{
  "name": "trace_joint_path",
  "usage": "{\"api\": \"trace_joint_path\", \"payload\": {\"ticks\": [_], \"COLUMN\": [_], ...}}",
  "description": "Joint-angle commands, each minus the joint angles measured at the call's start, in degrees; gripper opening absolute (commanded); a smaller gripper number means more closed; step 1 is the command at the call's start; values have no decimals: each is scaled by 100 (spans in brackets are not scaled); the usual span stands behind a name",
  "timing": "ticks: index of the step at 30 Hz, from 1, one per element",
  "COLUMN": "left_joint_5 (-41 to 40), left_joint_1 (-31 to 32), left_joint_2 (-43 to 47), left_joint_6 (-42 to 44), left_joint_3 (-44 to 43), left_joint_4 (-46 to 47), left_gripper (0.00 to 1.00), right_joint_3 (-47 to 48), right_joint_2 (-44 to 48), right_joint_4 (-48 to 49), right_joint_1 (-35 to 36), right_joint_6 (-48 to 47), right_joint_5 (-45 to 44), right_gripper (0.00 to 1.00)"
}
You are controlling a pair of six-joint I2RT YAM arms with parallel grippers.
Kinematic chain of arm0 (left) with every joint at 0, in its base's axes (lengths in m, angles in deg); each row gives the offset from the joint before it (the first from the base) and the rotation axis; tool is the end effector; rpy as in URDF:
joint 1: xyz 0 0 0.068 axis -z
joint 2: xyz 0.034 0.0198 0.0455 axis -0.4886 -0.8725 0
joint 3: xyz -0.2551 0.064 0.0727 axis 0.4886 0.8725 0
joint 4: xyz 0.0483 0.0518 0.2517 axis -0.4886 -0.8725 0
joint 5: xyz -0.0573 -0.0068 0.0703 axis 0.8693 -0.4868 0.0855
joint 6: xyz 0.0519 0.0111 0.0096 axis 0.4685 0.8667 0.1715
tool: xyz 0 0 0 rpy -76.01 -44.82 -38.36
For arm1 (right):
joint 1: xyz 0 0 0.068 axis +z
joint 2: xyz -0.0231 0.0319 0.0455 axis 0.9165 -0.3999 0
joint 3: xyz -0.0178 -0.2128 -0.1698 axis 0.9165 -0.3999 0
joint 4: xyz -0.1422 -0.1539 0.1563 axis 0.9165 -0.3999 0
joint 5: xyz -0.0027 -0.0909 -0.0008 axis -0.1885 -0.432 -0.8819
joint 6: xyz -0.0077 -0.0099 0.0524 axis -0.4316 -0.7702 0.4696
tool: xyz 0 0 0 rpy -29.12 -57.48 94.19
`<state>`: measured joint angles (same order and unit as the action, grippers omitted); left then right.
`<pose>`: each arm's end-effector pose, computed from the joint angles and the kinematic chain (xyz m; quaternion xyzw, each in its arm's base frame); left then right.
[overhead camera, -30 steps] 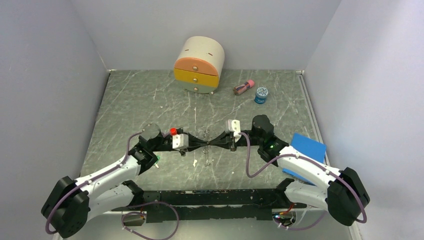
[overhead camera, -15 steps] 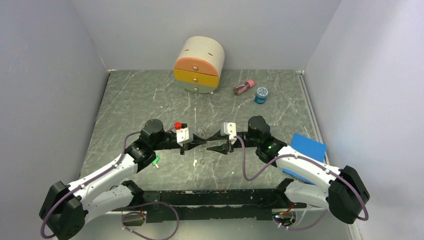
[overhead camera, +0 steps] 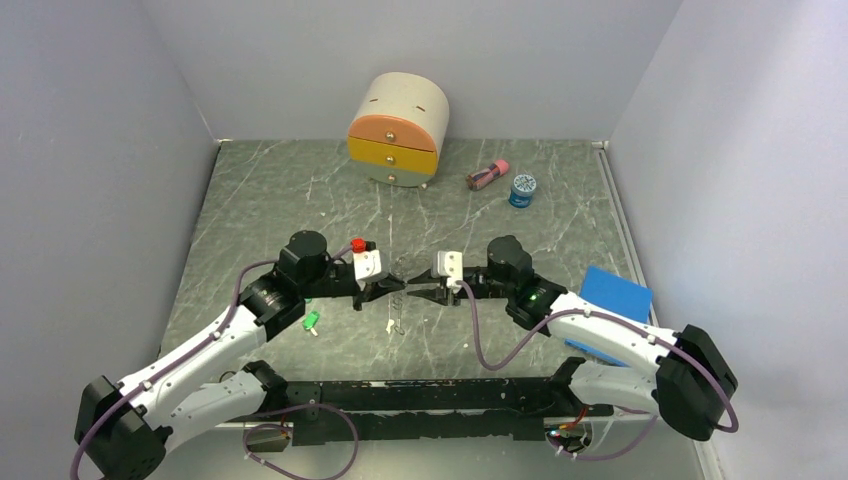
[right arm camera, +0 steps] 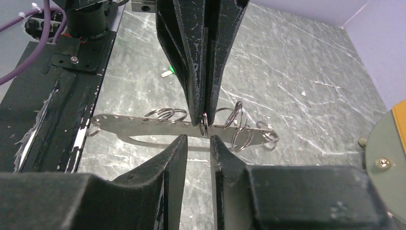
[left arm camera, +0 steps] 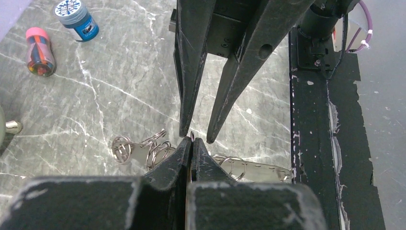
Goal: Put the keys on the keyring
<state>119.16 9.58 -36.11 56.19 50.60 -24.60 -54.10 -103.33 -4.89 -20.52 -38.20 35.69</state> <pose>0.1475 -0.1476 0.2907 0.5227 0.5801 -0.3764 0.4987 0.1527 0.1910 0.2627 -0.5938 0.4649 0.3781 0.5370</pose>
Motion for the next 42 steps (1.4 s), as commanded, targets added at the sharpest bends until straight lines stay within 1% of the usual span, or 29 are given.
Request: {"api": "trace_joint_path", "payload": {"ticks": [1,5,11,14,17,20,22,25,26,30,32,33,34,35,36,38,39,40,41,42], "left_joint_5": [58,101,75,125,143,108,114,151,153,160,191,199,204,214,215,223,192,122,-35,-130], "left_joint_1": [3,1,6,3,3,5,3,3,3,7,10,6,2,9,9,7,4,8,5,0], "left_joint_2": [136,141,77,77,119,125,100,58,45,9,-20,-34,-51,-61,-70,-81,-86,-96,-117,-144], "left_joint_6": [179,170,95,69,34,22,23,7,7,-22,-20,-27,-36,-44,-53,-96,-197,-489,-817,-1079], "left_joint_3": [-213,-137,-133,-105,-73,-51,-60,-56,-48,0,5,1,-6,-8,-16,-17,-17,-17,-21,-59], "left_joint_4": [-37,88,158,167,358,331,293,302,319,446,468,480,481,491,505,530,568,653,778,837], "left_gripper": [3,3,3,3,3,3,3,3,3,3,3,2,3,3,3,3,6,16,30,40], "right_joint_3": [203,179,209,240,282,274,223,180,168,181,209,219,229,236,233,211,177,127,66,-14], "right_joint_2": [16,27,-113,-207,-278,-266,-232,-179,-164,-150,-157,-162,-170,-175,-175,-177,-161,-135,-105,-64], "right_joint_4": [443,497,510,531,539,632,751,873,892,868,811,785,767,737,725,700,724,764,804,896], "right_joint_1": [23,31,70,84,93,94,94,102,102,111,120,122,120,119,120,120,118,120,120,120], "right_joint_6": [-23,0,22,50,53,153,217,310,322,296,285,264,252,247,246,250,264,302,352,432], "right_joint_5": [-75,-101,-76,-30,42,45,76,65,50,38,25,39,54,53,44,15,-18,-65,-144,-234], "right_gripper": [27,29,28,23,14,13,14,28,30,31,27,22,16,7,0,0,0,0,0,0]}}
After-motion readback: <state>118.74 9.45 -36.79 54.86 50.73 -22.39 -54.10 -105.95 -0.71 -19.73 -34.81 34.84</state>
